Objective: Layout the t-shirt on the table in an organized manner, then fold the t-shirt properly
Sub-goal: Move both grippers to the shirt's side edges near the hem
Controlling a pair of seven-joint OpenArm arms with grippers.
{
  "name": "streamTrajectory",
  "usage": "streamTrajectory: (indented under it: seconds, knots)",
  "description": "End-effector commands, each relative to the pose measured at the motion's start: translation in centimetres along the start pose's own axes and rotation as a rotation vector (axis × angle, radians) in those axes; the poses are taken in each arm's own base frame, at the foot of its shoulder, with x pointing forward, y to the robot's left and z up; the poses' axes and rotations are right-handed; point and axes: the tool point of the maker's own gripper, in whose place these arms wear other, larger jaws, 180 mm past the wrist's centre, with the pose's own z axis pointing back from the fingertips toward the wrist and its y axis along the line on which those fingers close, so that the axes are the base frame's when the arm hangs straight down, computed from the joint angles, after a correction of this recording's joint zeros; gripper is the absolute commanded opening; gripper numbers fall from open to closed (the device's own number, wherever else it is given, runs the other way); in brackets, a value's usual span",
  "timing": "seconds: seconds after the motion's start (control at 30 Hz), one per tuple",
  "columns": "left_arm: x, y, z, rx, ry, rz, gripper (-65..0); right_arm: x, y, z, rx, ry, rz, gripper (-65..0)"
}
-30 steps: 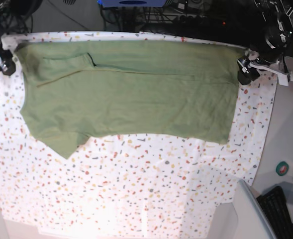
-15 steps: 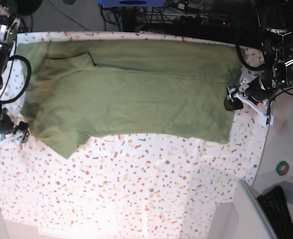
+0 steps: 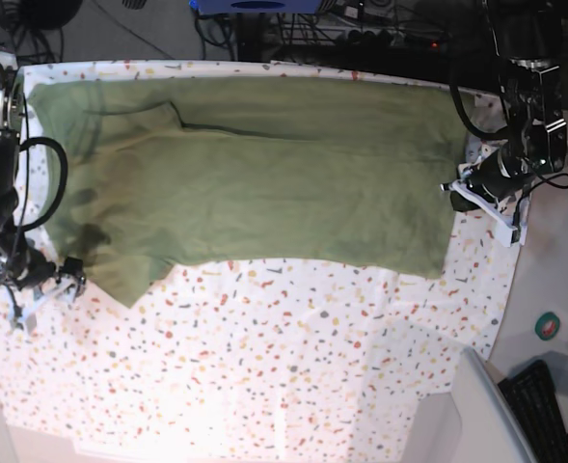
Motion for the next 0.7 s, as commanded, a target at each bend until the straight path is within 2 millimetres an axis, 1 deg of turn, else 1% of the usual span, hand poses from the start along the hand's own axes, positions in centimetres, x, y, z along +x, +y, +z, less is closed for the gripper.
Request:
streamTrajectory:
  seconds: [0.0,0.1,0.23,0.33,0.37,0.43,0.47,0.5,0.57,0.6,0.67]
  knots:
    - [1.7,0.3,0.4,0.004,-0.044,-0.016,-54.1,1.9,-0.7,0.2,-0.015,-0.043,0.001,-20.3]
    - [1.8,0.3,0.4,0.003,-0.045,-0.016,-54.1,-0.1,-1.0,-0.8,-0.03,-0.004,0.019,-20.9]
    - [1.8,0.3,0.4,0.003,-0.047,-0.016,-54.1,-0.2,-0.8,-1.0,-0.029,-0.018,0.037,-21.0]
    - [2.2,0.3,0.4,0.004,-0.054,-0.017,-54.1,-0.2,-0.2,-1.2,-0.02,-0.018,0.041,-21.6]
    - [2.6,0.2,0.4,0.002,-0.06,-0.017,-54.1,-0.2,-0.1,-1.2,-0.019,-0.018,0.041,-23.4]
    - [2.9,0.1,0.2,-0.001,-0.061,-0.018,-54.0,-0.4,0.1,-1.3,-0.016,-0.016,0.04,-31.8]
    - [2.8,0.2,0.1,0.001,-0.057,-0.013,-52.8,-0.4,0.4,-1.4,-0.01,-0.015,0.04,-36.3]
    - [3.3,0.2,-0.1,-0.001,-0.063,-0.008,-49.5,-0.7,0.9,-1.5,-0.003,-0.011,0.04,-41.4]
    - [4.0,0.2,-0.7,-0.004,-0.064,0.006,-40.2,-0.8,1.1,-1.6,0.0,-0.007,0.04,-49.2]
    - [4.3,0.3,-0.9,-0.002,-0.062,0.015,-34.7,-0.8,1.2,-1.6,0.002,-0.007,0.04,-52.4]
    - [5.6,0.4,-1.7,-0.001,-0.067,0.033,-22.5,-0.8,1.2,-1.6,0.003,-0.007,0.041,-60.5]
